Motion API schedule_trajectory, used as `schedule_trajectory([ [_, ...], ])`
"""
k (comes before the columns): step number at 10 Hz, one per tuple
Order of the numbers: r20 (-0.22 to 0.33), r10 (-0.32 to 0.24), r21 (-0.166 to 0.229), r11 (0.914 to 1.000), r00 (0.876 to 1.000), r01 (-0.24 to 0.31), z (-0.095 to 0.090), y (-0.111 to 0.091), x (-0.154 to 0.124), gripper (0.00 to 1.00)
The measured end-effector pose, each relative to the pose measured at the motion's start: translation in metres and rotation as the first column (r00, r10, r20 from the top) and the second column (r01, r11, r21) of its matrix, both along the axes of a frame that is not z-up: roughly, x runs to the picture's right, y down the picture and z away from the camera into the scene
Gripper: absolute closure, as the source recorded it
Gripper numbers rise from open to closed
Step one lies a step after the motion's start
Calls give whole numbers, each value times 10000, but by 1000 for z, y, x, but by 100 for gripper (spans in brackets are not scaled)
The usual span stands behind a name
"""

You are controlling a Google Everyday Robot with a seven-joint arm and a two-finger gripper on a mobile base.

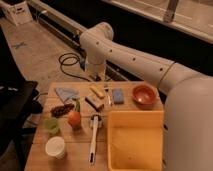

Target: Place pepper in paper cup

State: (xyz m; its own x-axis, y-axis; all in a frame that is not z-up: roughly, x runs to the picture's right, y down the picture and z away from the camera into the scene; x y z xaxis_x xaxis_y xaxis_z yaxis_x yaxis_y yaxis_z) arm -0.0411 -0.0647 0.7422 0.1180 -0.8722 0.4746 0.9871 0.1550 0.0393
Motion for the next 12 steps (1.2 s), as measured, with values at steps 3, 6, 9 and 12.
schedule_trajectory([
  [3,337,-495,-71,9987,9982,498,5,16,-12,39],
  [6,1208,-958,-366,9942,9880,1009,30,55,-53,39],
  [9,2095,-1189,-582,9893,9706,1337,48,87,-98,39],
  [12,2775,-1487,-1281,9734,9491,1900,71,129,-131,39],
])
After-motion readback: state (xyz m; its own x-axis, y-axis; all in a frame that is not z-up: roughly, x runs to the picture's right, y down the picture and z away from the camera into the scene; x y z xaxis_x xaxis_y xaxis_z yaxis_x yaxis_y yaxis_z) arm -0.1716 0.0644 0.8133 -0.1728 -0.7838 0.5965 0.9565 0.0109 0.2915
